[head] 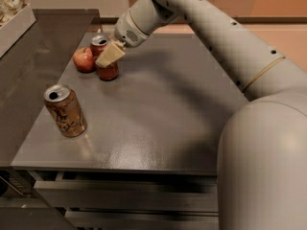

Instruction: Move coke can near apple

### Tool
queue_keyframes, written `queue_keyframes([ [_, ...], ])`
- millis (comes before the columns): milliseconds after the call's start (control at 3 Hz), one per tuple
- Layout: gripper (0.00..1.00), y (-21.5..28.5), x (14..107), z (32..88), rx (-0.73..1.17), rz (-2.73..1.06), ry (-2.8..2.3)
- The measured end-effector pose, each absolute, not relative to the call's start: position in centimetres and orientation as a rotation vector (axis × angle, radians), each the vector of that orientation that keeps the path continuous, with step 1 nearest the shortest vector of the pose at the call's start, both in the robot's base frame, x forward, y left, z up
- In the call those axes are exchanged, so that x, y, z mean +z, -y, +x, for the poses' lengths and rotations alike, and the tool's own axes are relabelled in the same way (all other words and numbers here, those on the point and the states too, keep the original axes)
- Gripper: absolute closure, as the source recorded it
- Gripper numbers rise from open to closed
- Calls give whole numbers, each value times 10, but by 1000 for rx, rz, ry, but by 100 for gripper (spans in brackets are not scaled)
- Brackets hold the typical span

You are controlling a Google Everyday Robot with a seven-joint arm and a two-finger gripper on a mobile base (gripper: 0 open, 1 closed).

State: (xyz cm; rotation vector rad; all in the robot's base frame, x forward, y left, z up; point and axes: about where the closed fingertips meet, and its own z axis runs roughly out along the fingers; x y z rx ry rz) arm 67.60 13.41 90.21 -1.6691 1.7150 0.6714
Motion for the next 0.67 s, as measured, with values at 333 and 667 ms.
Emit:
queue_keyframes([
  [333, 0, -136, 900, 676, 676, -1673, -1715],
  [667, 0, -136, 900, 676, 676, -1673, -1715],
])
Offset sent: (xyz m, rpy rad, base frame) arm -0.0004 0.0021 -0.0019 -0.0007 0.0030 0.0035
